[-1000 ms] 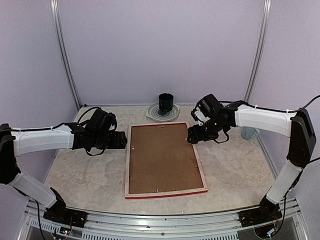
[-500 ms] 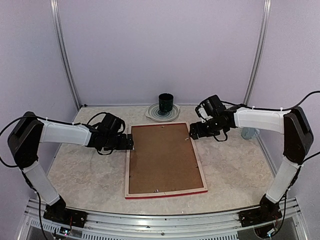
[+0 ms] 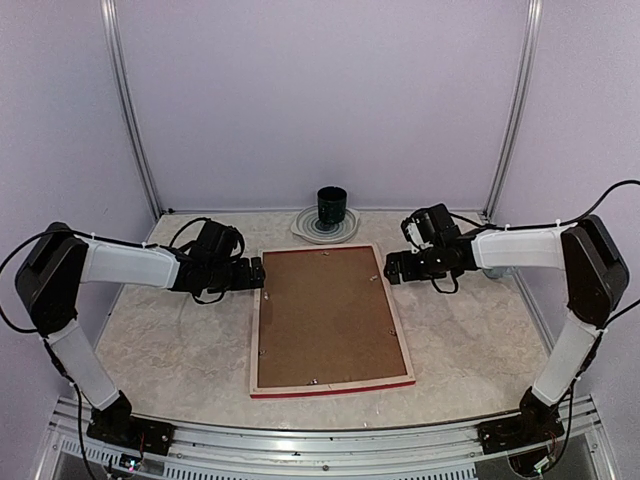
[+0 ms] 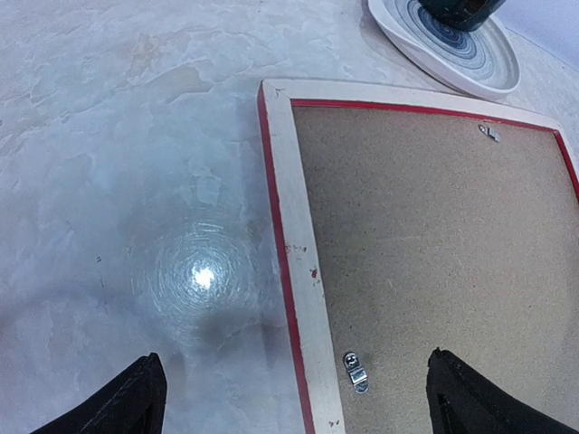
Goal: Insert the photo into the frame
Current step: Press the fastener onto the backboard.
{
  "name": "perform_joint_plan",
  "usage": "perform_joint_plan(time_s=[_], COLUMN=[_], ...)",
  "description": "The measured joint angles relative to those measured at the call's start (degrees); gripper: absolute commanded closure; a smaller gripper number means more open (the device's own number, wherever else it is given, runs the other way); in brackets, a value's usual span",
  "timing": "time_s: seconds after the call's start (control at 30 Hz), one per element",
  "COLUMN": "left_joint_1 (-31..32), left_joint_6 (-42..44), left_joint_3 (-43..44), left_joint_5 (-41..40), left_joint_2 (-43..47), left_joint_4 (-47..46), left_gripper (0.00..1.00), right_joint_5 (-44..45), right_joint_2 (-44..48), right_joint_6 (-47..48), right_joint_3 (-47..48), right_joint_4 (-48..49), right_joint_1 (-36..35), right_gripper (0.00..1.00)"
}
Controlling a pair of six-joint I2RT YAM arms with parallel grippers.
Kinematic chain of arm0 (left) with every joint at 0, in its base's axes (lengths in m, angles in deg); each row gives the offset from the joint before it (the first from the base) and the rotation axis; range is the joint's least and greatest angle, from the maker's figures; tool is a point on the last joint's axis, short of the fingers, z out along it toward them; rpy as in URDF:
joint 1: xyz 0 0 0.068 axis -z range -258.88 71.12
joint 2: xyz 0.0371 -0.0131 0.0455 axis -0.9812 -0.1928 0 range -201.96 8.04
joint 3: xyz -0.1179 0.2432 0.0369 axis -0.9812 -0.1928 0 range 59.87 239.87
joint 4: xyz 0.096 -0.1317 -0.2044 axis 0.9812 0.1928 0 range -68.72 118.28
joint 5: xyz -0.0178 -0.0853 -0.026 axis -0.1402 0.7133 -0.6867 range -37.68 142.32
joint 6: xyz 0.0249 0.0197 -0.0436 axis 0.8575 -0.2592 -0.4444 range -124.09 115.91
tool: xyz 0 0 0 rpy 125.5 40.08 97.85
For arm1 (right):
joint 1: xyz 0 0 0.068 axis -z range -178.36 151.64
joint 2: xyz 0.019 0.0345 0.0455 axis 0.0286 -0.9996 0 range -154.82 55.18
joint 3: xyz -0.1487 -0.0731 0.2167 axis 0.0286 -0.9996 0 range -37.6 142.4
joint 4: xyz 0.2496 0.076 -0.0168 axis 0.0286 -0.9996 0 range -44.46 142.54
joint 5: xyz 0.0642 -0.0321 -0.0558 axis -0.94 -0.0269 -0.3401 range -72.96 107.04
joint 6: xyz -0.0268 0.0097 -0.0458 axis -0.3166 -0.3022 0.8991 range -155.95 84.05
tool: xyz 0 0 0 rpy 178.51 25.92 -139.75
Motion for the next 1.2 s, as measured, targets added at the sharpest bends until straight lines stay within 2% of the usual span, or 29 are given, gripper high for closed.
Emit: perform_joint_plan(time_s=[0.47, 0.77, 1.2], left_joint_1=[-0.02, -0.02, 0.28], left_joint_6=[-1.66, -2.69, -4.98], left_joint_3=[-5.49, -8.72, -12.74], left_joint_5=[1.88, 2.4, 7.93], left_joint_2=[0.52, 3.26, 3.21], left_joint_4=[-3.93, -5.66, -11.3], left_gripper=[0.01, 0.01, 0.01], right_joint_5=[-4.66, -8.22, -16.0], right_joint_2=[0.35, -0.66, -4.48], right_joint_6=[-3.72, -5.38, -6.58], right_joint_3=[-7.39, -8.7, -9.03], right_joint_4=[8.68, 12.85, 15.74], right_joint_1=[0.7, 0.7, 0.7], right_gripper=[0.02, 0.04, 0.08])
